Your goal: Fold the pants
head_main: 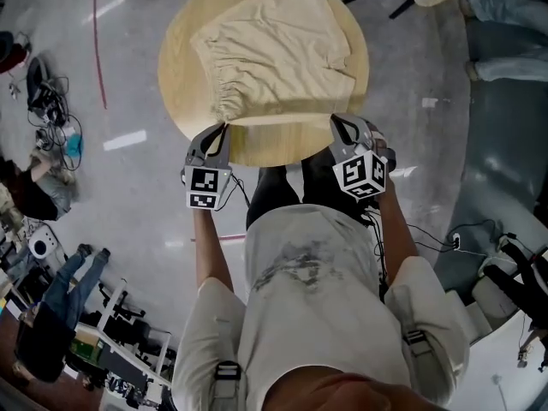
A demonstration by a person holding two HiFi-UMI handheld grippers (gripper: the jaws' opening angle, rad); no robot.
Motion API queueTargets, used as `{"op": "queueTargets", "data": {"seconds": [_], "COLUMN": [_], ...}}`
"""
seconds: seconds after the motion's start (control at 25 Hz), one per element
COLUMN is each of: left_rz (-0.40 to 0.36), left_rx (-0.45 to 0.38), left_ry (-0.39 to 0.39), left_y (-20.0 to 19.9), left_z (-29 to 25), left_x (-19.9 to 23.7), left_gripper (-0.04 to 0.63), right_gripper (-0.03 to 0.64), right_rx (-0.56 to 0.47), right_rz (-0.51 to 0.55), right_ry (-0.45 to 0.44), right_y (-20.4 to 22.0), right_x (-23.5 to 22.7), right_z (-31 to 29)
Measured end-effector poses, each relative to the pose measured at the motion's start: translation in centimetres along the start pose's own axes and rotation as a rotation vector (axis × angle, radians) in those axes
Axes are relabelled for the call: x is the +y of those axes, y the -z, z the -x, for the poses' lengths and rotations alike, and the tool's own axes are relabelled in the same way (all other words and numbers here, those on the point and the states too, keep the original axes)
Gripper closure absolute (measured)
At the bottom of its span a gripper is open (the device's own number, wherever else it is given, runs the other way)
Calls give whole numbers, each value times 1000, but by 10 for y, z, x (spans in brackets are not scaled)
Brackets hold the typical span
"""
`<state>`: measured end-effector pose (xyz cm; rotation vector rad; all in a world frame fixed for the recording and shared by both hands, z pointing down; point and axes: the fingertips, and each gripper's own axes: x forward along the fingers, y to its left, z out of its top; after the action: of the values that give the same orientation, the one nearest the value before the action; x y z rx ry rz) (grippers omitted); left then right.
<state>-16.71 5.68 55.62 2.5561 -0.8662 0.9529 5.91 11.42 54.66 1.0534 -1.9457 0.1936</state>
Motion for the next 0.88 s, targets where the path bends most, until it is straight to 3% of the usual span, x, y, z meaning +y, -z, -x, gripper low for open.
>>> {"op": "queueTargets", "data": {"seconds": [0.32,0.88], "left_rz": [62,109], "left_rx": [16,4], "left_ry": [-93,-195], "left_y": [-35,-56], "left_z": [-13,-8], "left_x": [13,16], "left_gripper": [575,575], "right_gripper": [606,606], "right_rx": [-58,-125], "right_rz": [64,136], "right_ry": [-75,-118], "right_y": [-20,-37], "right_x": [-57,-86], "right_z": [-21,-25]}}
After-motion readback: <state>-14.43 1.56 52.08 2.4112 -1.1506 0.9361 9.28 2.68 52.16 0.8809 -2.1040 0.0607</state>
